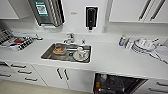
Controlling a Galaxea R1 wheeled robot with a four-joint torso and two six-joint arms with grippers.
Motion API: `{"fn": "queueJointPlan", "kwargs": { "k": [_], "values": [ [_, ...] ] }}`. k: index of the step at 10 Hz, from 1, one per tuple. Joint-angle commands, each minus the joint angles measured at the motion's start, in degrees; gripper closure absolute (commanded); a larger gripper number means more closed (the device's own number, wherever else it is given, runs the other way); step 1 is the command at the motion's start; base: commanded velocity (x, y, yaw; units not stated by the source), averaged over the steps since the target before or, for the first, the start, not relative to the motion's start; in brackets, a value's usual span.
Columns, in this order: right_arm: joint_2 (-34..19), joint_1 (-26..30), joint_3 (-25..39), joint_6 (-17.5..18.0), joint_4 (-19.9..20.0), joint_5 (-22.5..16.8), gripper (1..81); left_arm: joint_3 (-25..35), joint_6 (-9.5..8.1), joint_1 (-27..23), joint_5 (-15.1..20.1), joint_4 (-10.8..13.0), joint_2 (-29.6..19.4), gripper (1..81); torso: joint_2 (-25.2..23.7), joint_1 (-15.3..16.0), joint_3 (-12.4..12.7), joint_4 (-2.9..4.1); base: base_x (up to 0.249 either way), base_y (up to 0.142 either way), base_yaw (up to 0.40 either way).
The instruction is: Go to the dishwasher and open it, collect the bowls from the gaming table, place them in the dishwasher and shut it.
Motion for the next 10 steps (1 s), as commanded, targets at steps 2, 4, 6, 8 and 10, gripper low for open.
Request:
{"fn": "queueJointPlan", "kwargs": {
  "k": [2,4,6,8,10],
  "values": [
    [14.15,-10.26,-11.38,-1.07,-1.93,11.07,1.0,-0.3,0.34,-0.6,2.13,0.38,-0.62,1.0,0.0,0.0,0.0,0.0,0.0,0.0,0.0],
    [20.61,-11.15,-15.83,-1.07,-2.63,13.8,1.0,-0.3,0.34,-0.6,2.13,0.38,-0.53,1.0,-0.02,0.0,0.0,0.0,0.0,0.0,0.0],
    [26.79,-10.63,-19.81,-1.07,-2.63,13.71,1.0,-0.3,0.96,-0.6,2.13,0.38,-0.44,1.0,-5.88,3.74,0.02,0.0,0.0,0.0,0.0],
    [29.71,-8.61,-21.66,-0.98,-2.63,13.18,1.0,-0.3,1.04,-0.6,2.13,0.47,-0.44,1.0,-8.05,5.04,0.02,0.0,0.0,0.0,0.0],
    [30.94,-6.05,-21.31,-0.72,-2.02,13.09,1.0,-0.3,1.04,-0.51,2.13,0.47,-0.53,1.0,-12.03,7.51,0.04,0.0,0.0,0.0,0.0]
  ]
}}
